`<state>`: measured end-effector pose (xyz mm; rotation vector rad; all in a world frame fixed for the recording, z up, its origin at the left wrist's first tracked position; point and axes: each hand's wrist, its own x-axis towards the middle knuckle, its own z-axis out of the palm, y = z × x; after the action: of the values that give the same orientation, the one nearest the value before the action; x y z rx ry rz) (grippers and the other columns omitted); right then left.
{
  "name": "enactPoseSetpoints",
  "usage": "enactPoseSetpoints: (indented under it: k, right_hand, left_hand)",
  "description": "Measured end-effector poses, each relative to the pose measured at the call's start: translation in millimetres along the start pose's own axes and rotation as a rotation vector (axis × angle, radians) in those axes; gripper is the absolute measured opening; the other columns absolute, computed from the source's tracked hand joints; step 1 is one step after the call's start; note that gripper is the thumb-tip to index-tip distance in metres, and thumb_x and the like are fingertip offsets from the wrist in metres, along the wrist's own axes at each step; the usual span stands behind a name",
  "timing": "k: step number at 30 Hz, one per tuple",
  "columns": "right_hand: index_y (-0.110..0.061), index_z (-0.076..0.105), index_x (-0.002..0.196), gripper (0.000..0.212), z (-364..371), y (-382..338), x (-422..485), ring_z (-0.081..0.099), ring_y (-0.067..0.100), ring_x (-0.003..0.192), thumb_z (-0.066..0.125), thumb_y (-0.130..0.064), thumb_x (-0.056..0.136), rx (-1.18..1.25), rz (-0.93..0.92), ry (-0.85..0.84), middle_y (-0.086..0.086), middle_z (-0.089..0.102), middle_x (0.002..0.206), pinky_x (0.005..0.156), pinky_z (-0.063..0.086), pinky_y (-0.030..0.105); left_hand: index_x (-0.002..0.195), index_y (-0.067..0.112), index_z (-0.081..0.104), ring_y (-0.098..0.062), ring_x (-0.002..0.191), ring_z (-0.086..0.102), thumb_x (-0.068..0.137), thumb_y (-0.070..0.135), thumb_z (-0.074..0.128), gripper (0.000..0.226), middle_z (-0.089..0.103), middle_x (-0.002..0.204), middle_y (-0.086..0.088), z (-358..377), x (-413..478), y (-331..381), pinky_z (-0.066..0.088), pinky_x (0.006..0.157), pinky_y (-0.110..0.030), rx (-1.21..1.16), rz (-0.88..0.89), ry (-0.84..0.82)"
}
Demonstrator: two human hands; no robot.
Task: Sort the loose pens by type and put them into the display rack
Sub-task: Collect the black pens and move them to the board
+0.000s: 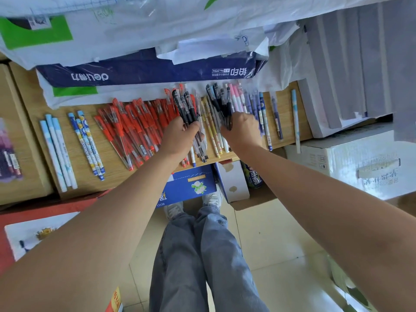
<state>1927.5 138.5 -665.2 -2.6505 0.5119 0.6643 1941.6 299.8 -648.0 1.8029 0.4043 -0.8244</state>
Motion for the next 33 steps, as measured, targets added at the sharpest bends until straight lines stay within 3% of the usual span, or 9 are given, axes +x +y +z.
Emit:
enactPoseSetpoints:
  k: [3,8,11,14,20,24,28,31,33]
  right_hand:
    - [-0.011,0.038,0.063,0.036,0,2,4,0.041,0.017,0.061,0.06,-0.023,0.089,0.047,0.028,-0.021,0.001,0.039,0.066,0.044,0.022,0.022]
    - [-0.014,0.032,0.062,0.042,0,3,4,0.039,0.016,0.058,0.061,-0.026,0.091,0.01,0.024,-0.004,0.0,0.035,0.066,0.044,0.021,0.021]
    - [-0.013,0.034,0.061,0.042,3,2,4,0.044,0.021,0.065,0.062,-0.026,0.091,-0.015,0.021,0.009,0.001,0.037,0.065,0.044,0.02,0.02]
    - [-0.016,0.032,0.056,0.046,3,5,6,0.041,0.017,0.057,0.062,-0.025,0.089,0.065,0.033,-0.008,-0.001,0.036,0.059,0.044,0.024,0.022]
    - [-0.015,0.064,0.078,0.018,-20,11,-5,0.05,0.009,0.055,0.064,-0.028,0.09,0.454,0.023,-0.171,0.0,0.06,0.067,0.05,0.04,0.02]
    - [-0.008,0.064,0.089,0.023,-28,0,-19,0.046,0.013,0.056,0.062,-0.031,0.092,0.482,-0.068,-0.371,0.002,0.056,0.067,0.056,0.042,0.026]
    - [-0.006,0.065,0.1,0.024,-31,-19,-30,0.049,0.006,0.056,0.062,-0.028,0.092,0.537,-0.176,-0.46,-0.002,0.06,0.07,0.061,0.041,0.024]
    - [-0.003,0.064,0.102,0.027,-28,-29,-37,0.053,0.012,0.066,0.062,-0.028,0.092,0.526,-0.232,-0.479,0.013,0.069,0.086,0.068,0.041,0.028]
    - [-0.007,0.066,0.1,0.021,-27,-35,-42,0.058,0.01,0.072,0.062,-0.027,0.092,0.509,-0.252,-0.497,0.006,0.071,0.09,0.074,0.043,0.029]
  left_hand:
    - [0.108,-0.007,0.051,-0.022,0.068,0.039,0.099,0.023,0.048,0.032,0.066,0.07,0.001,-2,-4,2,0.028,0.055,-0.031,-0.027,0.004,0.0]
    - [0.08,0.012,0.045,-0.02,0.058,0.031,0.1,0.02,0.047,0.022,0.053,0.044,0.026,-3,-9,5,0.026,0.053,-0.027,-0.015,-0.022,-0.022]
    - [0.084,0.008,0.047,-0.018,0.06,0.033,0.099,0.023,0.049,0.021,0.053,0.05,0.009,-3,-8,1,0.029,0.059,-0.031,-0.022,-0.024,-0.013]
    - [0.098,-0.003,0.054,-0.018,0.062,0.036,0.098,0.028,0.051,0.03,0.041,0.071,-0.006,-6,-7,-2,0.032,0.065,-0.035,0.004,-0.019,0.001]
    - [0.111,-0.006,0.054,-0.018,0.068,0.04,0.098,0.028,0.051,0.037,0.039,0.075,-0.006,-5,-12,-3,0.036,0.07,-0.035,-0.024,-0.047,-0.024]
    - [0.103,0.003,0.058,-0.016,0.066,0.044,0.098,0.026,0.051,0.024,0.044,0.073,-0.002,0,-23,8,0.039,0.068,-0.031,-0.039,-0.05,-0.047]
    - [0.078,0.014,0.047,-0.018,0.061,0.04,0.099,0.025,0.05,0.024,0.039,0.069,-0.004,-4,-32,11,0.036,0.061,-0.031,-0.09,-0.082,0.016]
    - [0.08,0.013,0.046,-0.015,0.047,0.035,0.1,0.022,0.048,0.022,0.041,0.064,-0.009,-15,-42,4,0.03,0.044,-0.021,-0.129,-0.096,0.046]
    - [0.079,0.015,0.047,-0.016,0.048,0.035,0.1,0.021,0.047,0.022,0.041,0.063,-0.01,-22,-51,3,0.027,0.042,-0.02,-0.141,-0.088,0.049]
